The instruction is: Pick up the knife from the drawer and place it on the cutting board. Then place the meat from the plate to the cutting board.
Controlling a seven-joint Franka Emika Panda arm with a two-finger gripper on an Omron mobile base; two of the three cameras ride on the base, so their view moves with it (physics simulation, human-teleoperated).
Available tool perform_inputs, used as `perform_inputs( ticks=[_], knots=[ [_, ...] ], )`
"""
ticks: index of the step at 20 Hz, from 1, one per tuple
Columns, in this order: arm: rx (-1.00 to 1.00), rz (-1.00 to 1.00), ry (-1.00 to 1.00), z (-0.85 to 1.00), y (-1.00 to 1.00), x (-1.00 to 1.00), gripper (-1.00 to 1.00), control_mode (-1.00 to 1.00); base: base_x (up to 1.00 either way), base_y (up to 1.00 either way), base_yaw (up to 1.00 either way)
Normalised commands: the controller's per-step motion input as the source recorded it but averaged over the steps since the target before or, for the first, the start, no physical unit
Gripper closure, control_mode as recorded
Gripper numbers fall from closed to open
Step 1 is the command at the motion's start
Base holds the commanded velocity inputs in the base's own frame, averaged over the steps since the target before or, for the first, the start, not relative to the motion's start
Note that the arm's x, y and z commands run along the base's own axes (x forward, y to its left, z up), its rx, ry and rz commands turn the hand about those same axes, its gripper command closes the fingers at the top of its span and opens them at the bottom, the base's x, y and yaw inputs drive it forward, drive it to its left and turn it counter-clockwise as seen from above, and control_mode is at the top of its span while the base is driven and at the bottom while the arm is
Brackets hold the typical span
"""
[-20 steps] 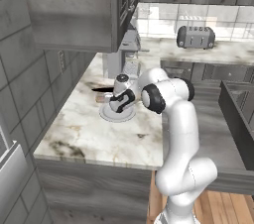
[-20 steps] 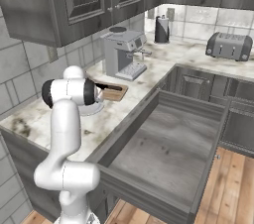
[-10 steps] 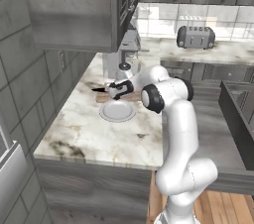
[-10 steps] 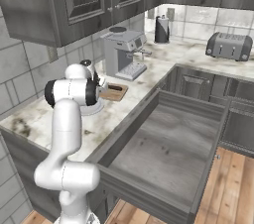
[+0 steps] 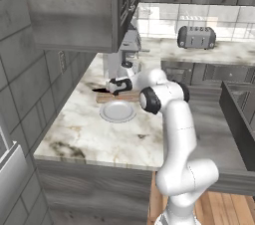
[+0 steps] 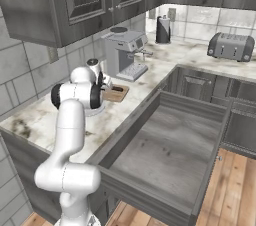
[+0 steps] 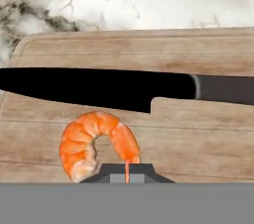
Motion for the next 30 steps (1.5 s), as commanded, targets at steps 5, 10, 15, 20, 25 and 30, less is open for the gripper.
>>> perform_inputs(
  ticks=[5,10,15,20,25,30],
  knots=[
    [0.00,0.10,0.00,-0.37,0.00,0.32,1.00,-1.00,0.00,0.00,0.00],
    [0.00,0.08,-0.01,0.47,-0.01,0.04,-1.00,-1.00,0.00,0.00,0.00],
    [0.00,0.03,-0.03,1.00,-0.23,-0.04,-1.00,-1.00,0.00,0.00,0.00],
    [0.00,0.01,-0.07,0.87,-0.65,-0.40,-1.00,-1.00,0.00,0.00,0.00],
    [0.01,0.00,-0.09,0.12,-1.00,-0.76,-1.00,-1.00,0.00,0.00,0.00],
    [0.04,0.00,-0.13,0.33,-1.00,-0.83,-1.00,-1.00,0.00,0.00,0.00]
  ],
)
